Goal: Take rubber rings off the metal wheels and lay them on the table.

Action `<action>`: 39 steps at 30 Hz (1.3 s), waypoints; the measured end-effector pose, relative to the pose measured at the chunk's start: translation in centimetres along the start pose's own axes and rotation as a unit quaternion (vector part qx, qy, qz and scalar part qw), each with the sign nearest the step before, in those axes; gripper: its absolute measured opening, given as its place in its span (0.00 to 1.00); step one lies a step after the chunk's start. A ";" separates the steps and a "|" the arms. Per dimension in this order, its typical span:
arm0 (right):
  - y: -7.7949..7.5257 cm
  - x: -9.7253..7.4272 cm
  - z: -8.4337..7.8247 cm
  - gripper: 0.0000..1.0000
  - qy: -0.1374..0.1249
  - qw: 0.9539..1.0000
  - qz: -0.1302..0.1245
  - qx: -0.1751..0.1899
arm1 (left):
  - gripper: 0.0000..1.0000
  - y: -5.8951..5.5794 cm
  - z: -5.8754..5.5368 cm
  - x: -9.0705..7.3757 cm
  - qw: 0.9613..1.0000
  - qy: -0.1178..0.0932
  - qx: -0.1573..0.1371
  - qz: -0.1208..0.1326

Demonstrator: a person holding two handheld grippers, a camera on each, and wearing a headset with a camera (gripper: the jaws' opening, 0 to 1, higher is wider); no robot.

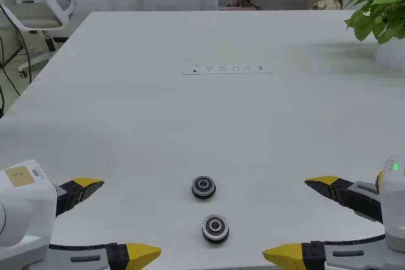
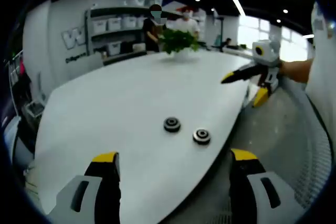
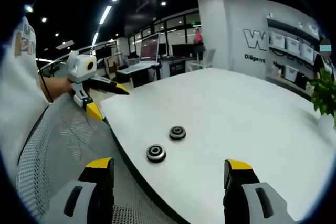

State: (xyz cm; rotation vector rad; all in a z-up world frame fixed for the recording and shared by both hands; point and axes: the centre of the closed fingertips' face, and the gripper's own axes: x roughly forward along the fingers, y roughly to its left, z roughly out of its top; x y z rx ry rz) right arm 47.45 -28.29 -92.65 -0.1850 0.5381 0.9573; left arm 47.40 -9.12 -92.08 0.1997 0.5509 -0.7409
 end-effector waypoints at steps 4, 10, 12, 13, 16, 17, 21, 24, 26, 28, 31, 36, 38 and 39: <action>0.0 0.0 0.0 0.85 0.001 1.000 0.000 -0.001 | 0.86 0.1 -0.1 0.0 1.000 0.001 0.000 0.000; -0.1 0.0 0.0 0.85 0.000 1.000 0.000 -0.001 | 0.87 0.1 -0.2 0.1 1.000 0.002 -0.002 0.000; -0.1 0.0 0.0 0.85 -0.001 1.000 0.000 0.000 | 0.87 0.1 -0.2 0.1 1.000 0.002 -0.002 0.000; -0.1 0.0 0.0 0.85 -0.001 1.000 0.000 -0.001 | 0.87 0.1 -0.2 0.1 1.000 0.002 -0.002 0.000; -0.1 0.0 -0.1 0.85 -0.001 1.000 -0.001 -0.001 | 0.87 0.1 -0.2 0.1 1.000 0.002 -0.002 0.001; -0.1 0.0 -0.1 0.85 -0.001 1.000 -0.001 -0.001 | 0.87 0.1 -0.2 0.1 1.000 0.002 -0.002 0.001; -0.2 -0.1 0.0 0.85 -0.003 1.000 -0.002 -0.002 | 0.87 0.1 -0.3 0.2 1.000 0.005 -0.002 -0.001; -0.2 0.0 0.1 0.85 -0.003 1.000 -0.002 -0.003 | 0.88 0.1 -0.4 0.2 1.000 0.007 -0.002 -0.004; -0.2 0.0 0.1 0.85 -0.004 1.000 -0.002 -0.004 | 0.89 0.1 -0.4 0.2 1.000 0.007 -0.003 -0.005; -0.2 0.0 0.1 0.85 -0.003 1.000 -0.001 -0.004 | 0.89 0.1 -0.3 0.3 1.000 0.004 -0.007 -0.007; -0.2 -0.1 0.2 0.85 -0.005 1.000 0.000 -0.003 | 0.90 0.1 -0.3 0.3 1.000 0.003 -0.013 -0.012; 0.0 -0.1 0.3 0.85 -0.008 1.000 0.004 -0.001 | 0.90 -0.1 -0.4 0.3 1.000 0.005 -0.016 -0.019; 0.0 -0.1 0.5 0.86 -0.011 1.000 0.007 0.001 | 0.90 -0.1 -0.4 0.3 1.000 0.006 -0.020 -0.024; 0.0 -0.1 0.5 0.86 -0.012 1.000 0.009 0.002 | 0.90 -0.2 -0.4 0.3 0.999 0.005 -0.024 -0.028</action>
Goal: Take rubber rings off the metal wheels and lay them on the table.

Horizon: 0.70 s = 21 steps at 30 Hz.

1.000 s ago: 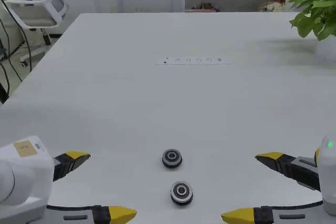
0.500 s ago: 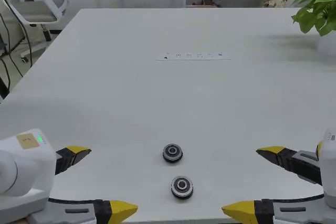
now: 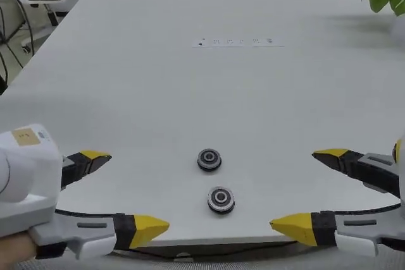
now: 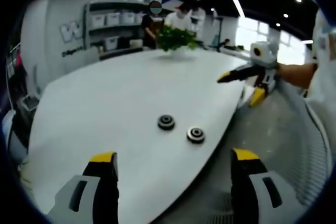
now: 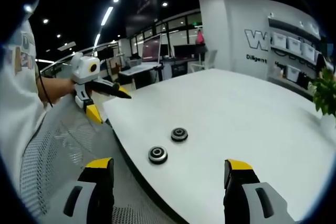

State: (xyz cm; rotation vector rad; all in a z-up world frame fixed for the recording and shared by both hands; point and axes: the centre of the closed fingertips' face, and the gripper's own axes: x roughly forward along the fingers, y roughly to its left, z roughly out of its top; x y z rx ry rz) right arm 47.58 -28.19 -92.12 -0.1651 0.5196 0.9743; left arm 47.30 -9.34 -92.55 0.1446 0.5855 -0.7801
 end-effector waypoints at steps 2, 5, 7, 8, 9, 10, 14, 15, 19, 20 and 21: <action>0.2 0.0 0.3 0.86 -0.005 1.000 0.008 0.003 | 0.89 -0.1 0.2 -0.1 1.000 -0.004 -0.007 -0.011; 0.2 -0.1 0.7 0.86 -0.010 1.000 0.014 0.005 | 0.88 0.1 0.5 -0.4 1.000 -0.007 -0.012 -0.012; 0.1 -0.1 1.1 0.85 -0.015 1.000 0.018 0.005 | 0.87 0.2 0.8 -0.4 1.000 -0.009 -0.008 -0.011; -0.1 -0.1 1.5 0.85 -0.020 1.000 0.019 0.006 | 0.87 0.3 1.0 -0.5 1.000 -0.010 -0.004 -0.010; -0.1 0.0 1.7 0.85 -0.023 1.000 0.021 0.006 | 0.87 0.3 1.1 -0.5 1.000 -0.010 -0.002 -0.010; -0.2 0.0 1.9 0.85 -0.025 0.999 0.023 0.007 | 0.87 0.4 1.3 -0.5 1.000 -0.011 0.000 -0.011; -0.5 0.2 2.5 0.84 -0.028 0.999 0.027 -0.001 | 0.88 0.3 1.8 -0.4 1.000 -0.012 0.010 -0.014; -0.7 0.3 2.6 0.84 -0.028 0.999 0.028 -0.005 | 0.88 0.3 1.8 -0.3 1.000 -0.010 0.015 -0.014; -1.2 0.5 2.9 0.84 -0.029 0.999 0.032 -0.013 | 0.88 0.3 2.0 -0.2 1.000 -0.010 0.022 -0.015; -1.2 0.6 2.9 0.84 -0.029 0.999 0.034 -0.015 | 0.88 0.3 2.0 -0.2 1.000 -0.010 0.022 -0.015; -1.3 0.7 2.9 0.84 -0.028 0.999 0.037 -0.020 | 0.88 0.4 2.0 -0.1 1.000 -0.011 0.021 -0.015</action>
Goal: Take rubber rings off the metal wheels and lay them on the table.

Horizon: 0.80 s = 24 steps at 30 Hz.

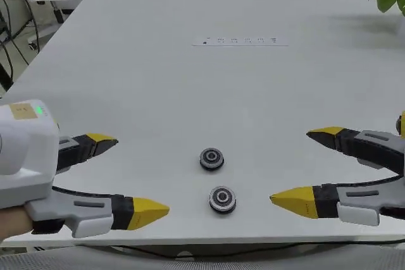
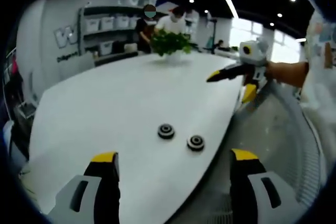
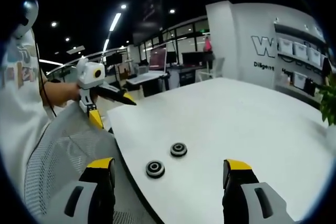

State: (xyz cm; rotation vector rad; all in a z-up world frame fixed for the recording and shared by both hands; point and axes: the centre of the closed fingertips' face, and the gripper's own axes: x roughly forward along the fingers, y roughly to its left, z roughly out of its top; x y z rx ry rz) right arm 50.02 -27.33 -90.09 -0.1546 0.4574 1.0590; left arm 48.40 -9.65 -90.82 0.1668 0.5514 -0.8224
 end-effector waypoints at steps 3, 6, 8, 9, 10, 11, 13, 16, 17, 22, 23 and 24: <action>-0.1 0.3 -0.1 0.84 0.002 1.000 0.008 -0.008 | 0.88 0.1 -0.1 0.2 1.000 0.001 -0.004 -0.003; -0.5 0.6 -0.1 0.83 0.004 1.000 0.010 -0.019 | 0.87 0.4 -0.2 0.3 1.000 0.003 -0.005 -0.003; -0.7 0.8 0.0 0.83 0.002 1.000 0.010 -0.028 | 0.87 0.6 -0.3 0.4 1.000 0.004 -0.004 -0.001; -0.8 0.9 0.2 0.83 0.000 0.999 0.011 -0.032 | 0.87 0.8 -0.3 0.4 1.000 0.004 -0.005 0.000; -0.9 0.9 0.3 0.83 -0.001 0.999 0.011 -0.032 | 0.87 0.8 -0.2 0.4 1.000 0.004 -0.006 0.000; -1.0 1.0 0.4 0.83 -0.003 0.999 0.013 -0.033 | 0.87 0.9 -0.2 0.5 1.000 0.004 -0.008 -0.001; -1.1 1.2 0.5 0.83 -0.006 0.999 0.017 -0.037 | 0.86 1.0 -0.1 0.6 1.000 0.003 -0.009 -0.004; -1.4 1.5 0.7 0.82 -0.008 0.999 0.021 -0.042 | 0.86 1.1 0.1 0.9 1.000 0.002 -0.007 -0.006; -1.5 1.6 0.7 0.82 -0.009 0.999 0.022 -0.042 | 0.86 1.2 0.2 1.0 1.000 0.002 -0.006 -0.007; -1.9 2.2 0.7 0.80 -0.011 0.998 0.028 -0.050 | 0.86 1.3 0.3 1.8 1.000 0.012 0.015 -0.014; -1.9 2.4 0.7 0.80 -0.011 0.998 0.031 -0.053 | 0.86 1.2 0.3 2.0 1.000 0.013 0.019 -0.016; -1.8 2.5 0.6 0.80 -0.010 0.998 0.035 -0.054 | 0.86 1.2 0.3 2.2 0.999 0.016 0.023 -0.018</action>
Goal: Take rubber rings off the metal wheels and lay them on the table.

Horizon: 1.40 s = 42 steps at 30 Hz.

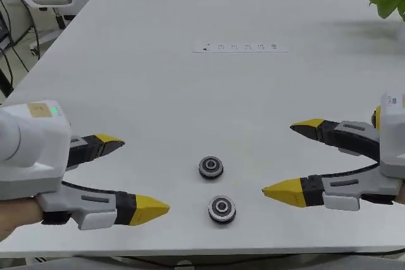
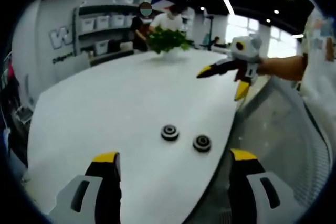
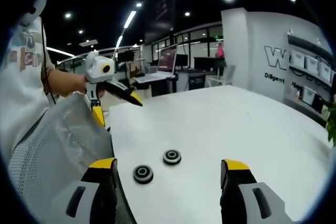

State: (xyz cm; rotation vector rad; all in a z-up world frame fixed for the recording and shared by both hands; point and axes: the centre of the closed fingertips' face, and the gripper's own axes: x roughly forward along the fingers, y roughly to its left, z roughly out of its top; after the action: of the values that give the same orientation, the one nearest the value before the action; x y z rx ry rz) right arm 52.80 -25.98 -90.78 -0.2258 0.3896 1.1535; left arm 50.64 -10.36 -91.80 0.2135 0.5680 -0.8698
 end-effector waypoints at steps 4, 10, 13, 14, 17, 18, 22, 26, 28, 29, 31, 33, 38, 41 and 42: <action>0.1 0.6 -0.2 0.79 0.004 1.000 0.010 -0.010 | 0.85 0.0 0.2 0.8 1.000 0.004 0.008 -0.009; 0.2 1.4 -0.6 0.77 0.008 0.999 0.024 -0.020 | 0.84 -0.1 0.4 1.8 1.000 0.006 0.018 -0.020; 0.3 1.9 -1.0 0.77 0.010 0.999 0.031 -0.026 | 0.82 -0.4 0.2 2.3 0.999 0.009 0.020 -0.030; 0.4 2.0 -1.1 0.76 0.010 0.999 0.033 -0.028 | 0.81 -0.5 0.1 2.5 0.999 0.010 0.021 -0.031; 0.7 2.4 -1.4 0.76 0.012 0.998 0.043 -0.034 | 0.80 -0.8 -0.1 2.9 0.999 0.013 0.023 -0.038; 0.8 2.6 -1.5 0.76 0.012 0.998 0.045 -0.035 | 0.80 -1.0 -0.2 2.9 0.999 0.014 0.023 -0.041; 1.2 3.0 -2.1 0.74 0.021 0.997 0.056 -0.041 | 0.78 -1.4 -0.2 3.3 0.998 0.016 0.030 -0.053; 1.6 3.4 -2.8 0.71 0.030 0.996 0.069 -0.044 | 0.78 -1.5 -0.3 3.8 0.997 0.022 0.049 -0.059; 1.8 3.7 -3.1 0.70 0.036 0.995 0.074 -0.050 | 0.77 -1.6 -0.4 4.0 0.996 0.026 0.054 -0.064; 1.8 3.8 -3.3 0.70 0.040 0.995 0.076 -0.050 | 0.77 -1.7 -0.5 4.0 0.996 0.028 0.056 -0.067; 1.9 3.9 -3.6 0.68 0.043 0.994 0.084 -0.050 | 0.76 -1.9 -0.6 4.2 0.995 0.033 0.059 -0.072; 1.9 4.1 -3.8 0.66 0.047 0.994 0.086 -0.052 | 0.75 -2.0 -0.7 4.4 0.995 0.037 0.060 -0.077; 2.7 4.4 -4.2 0.64 0.067 0.990 0.104 -0.072 | 0.70 -2.7 -0.6 4.7 0.993 0.040 0.063 -0.092; 2.8 4.6 -4.2 0.62 0.071 0.988 0.113 -0.077 | 0.65 -2.9 -0.7 5.0 0.991 0.047 0.074 -0.099; 2.8 4.6 -4.2 0.62 0.072 0.988 0.114 -0.079 | 0.65 -3.0 -0.7 5.1 0.991 0.049 0.077 -0.099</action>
State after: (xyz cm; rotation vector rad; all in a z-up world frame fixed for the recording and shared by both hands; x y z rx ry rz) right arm 51.05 -22.56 -96.48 -0.4130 0.4590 1.3999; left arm 50.65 -15.30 -95.03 0.3448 0.6207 -1.1027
